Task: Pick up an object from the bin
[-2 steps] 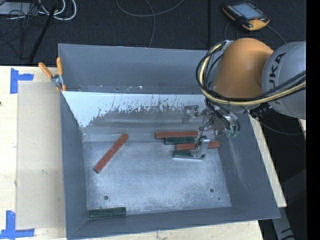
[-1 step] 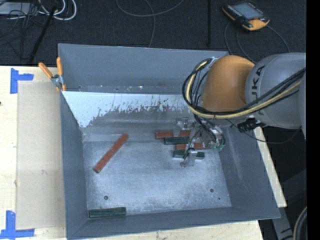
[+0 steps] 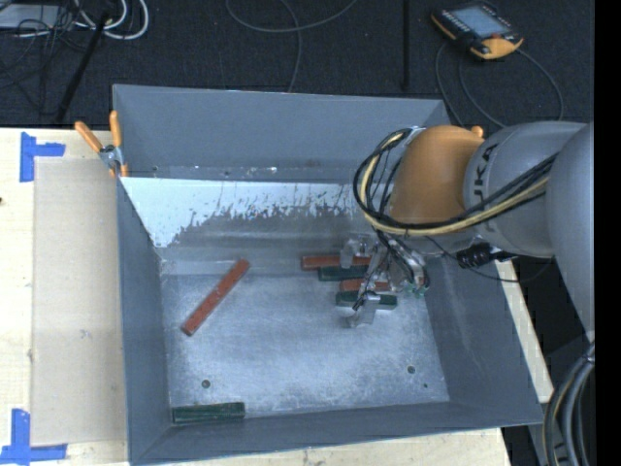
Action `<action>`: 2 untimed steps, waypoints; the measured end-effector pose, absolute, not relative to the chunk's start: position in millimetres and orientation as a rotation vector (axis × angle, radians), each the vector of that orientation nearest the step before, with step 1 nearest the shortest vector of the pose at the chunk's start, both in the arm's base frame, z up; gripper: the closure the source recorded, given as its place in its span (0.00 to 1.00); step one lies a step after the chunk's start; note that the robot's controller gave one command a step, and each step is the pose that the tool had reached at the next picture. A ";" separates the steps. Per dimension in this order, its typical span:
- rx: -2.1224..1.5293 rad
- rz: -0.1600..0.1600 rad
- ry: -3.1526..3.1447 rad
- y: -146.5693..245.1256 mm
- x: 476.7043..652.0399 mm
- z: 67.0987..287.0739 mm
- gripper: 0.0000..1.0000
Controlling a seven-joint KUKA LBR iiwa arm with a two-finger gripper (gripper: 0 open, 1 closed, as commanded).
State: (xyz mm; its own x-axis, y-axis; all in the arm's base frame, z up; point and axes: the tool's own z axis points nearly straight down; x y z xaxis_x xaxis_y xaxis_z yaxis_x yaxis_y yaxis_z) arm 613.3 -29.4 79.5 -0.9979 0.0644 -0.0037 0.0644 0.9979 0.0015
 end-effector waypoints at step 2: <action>0.082 -0.006 3.125 -20.9 609.5 75.6 1.00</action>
Offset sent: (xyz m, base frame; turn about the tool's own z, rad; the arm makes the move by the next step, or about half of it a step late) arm 0.0000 0.0000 0.0000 0.0000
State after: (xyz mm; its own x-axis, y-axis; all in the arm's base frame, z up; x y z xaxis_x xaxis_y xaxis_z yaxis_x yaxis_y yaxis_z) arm 609.5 -20.9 75.6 -0.9985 0.0526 -0.0153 0.0527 0.9986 -0.0037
